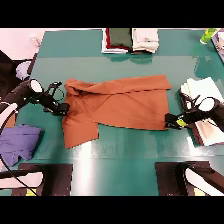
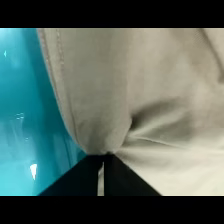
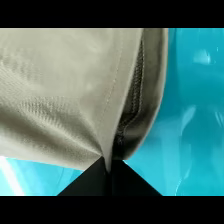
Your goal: Fold the shirts.
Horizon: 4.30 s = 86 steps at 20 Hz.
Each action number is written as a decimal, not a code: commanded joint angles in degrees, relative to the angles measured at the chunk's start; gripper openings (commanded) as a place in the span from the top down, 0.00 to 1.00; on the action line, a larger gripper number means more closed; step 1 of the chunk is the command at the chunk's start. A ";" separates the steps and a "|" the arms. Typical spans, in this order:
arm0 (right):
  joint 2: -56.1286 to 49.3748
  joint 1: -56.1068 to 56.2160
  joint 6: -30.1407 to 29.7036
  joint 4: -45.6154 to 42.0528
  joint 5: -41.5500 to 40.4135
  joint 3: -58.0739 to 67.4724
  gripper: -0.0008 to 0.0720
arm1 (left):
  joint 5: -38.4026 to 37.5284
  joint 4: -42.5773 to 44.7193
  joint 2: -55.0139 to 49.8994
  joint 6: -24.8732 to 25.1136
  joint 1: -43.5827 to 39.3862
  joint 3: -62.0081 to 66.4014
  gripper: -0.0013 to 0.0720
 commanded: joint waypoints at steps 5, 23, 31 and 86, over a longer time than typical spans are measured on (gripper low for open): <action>7.63 0.02 -1.40 0.02 2.08 14.34 0.97 | 1.14 0.92 15.41 0.22 0.02 9.57 0.95; 10.60 -18.82 -5.95 0.57 16.70 81.40 0.97 | 6.62 0.94 40.00 -0.28 0.02 58.34 0.95; -4.07 -9.53 -5.92 -0.35 19.23 66.40 0.97 | -14.86 0.87 12.79 -0.31 0.02 58.27 0.95; -13.55 -2.12 -6.34 -3.98 7.02 38.91 0.48 | 2.03 -0.42 25.75 -19.93 -17.29 -26.84 0.40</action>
